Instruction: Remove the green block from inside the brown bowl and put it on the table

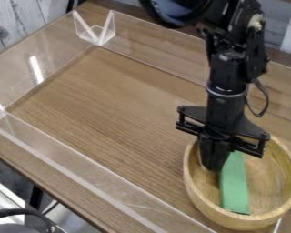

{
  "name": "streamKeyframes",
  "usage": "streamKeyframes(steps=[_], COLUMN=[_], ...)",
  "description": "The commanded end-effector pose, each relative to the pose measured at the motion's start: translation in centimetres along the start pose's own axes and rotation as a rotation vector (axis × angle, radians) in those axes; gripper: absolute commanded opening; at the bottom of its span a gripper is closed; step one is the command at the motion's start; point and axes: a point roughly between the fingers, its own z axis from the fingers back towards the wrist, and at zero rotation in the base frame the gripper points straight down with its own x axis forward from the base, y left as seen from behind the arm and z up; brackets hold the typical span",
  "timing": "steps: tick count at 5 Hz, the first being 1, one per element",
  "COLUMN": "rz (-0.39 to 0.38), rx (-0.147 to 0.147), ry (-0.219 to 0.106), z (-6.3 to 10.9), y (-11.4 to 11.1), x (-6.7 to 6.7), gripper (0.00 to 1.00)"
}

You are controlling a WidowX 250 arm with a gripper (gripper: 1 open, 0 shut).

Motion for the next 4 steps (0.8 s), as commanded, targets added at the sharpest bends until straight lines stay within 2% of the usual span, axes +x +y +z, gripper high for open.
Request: streamKeyframes(steps=[1, 2, 3, 4], rz=[-0.010, -0.012, -0.013, -0.013], rx=[-0.008, -0.007, -0.006, -0.007], ry=[-0.020, -0.015, -0.009, -0.004], z=[0.49, 0.38, 0.41, 0.35], y=[-0.33, -0.33, -0.36, -0.41], x=[0.26, 0.25, 0.23, 0.22], gripper=[0.00, 0.00, 1.00, 0.00])
